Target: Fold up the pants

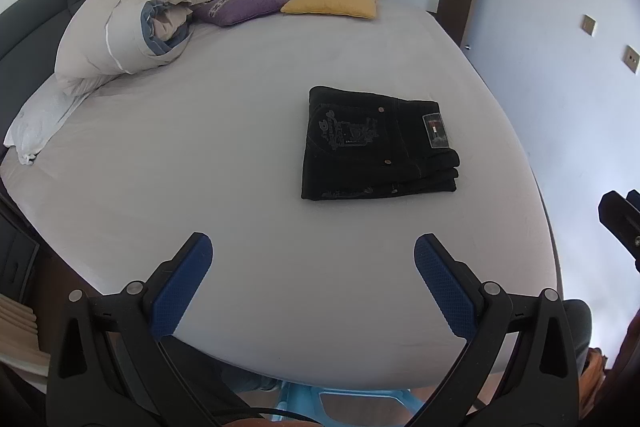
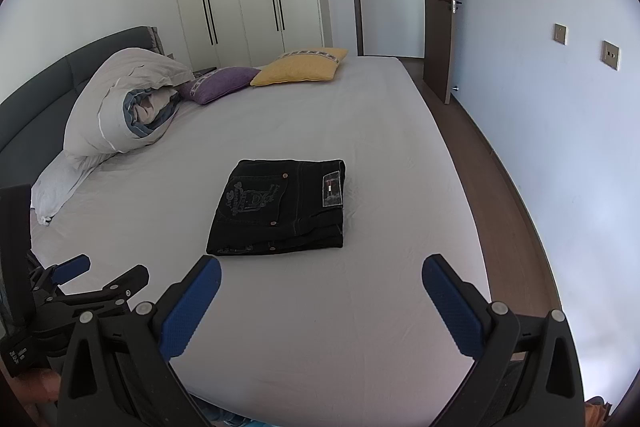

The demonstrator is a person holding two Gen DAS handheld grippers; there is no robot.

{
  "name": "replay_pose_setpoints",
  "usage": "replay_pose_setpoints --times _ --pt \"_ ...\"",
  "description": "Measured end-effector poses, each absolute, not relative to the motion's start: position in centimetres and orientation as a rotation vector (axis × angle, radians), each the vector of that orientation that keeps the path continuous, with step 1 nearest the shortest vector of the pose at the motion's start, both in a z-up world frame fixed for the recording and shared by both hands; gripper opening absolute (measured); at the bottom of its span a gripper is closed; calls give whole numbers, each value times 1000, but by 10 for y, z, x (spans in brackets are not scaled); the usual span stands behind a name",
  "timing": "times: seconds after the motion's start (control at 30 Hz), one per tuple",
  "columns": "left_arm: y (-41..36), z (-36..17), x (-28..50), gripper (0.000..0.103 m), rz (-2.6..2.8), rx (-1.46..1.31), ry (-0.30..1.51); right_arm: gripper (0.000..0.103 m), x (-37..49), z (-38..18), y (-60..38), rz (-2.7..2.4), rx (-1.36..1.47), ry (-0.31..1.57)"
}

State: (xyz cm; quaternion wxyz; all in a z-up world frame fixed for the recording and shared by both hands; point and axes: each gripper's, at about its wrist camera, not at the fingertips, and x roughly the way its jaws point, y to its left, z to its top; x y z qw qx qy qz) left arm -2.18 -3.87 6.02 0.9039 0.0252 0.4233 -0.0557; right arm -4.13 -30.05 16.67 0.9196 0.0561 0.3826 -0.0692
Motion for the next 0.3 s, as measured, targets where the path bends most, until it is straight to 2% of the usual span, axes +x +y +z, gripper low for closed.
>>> replay_pose_setpoints --times 0.3 --pt "-34 61 -20 103 -118 63 865 103 -43 167 -300 -143 120 788"
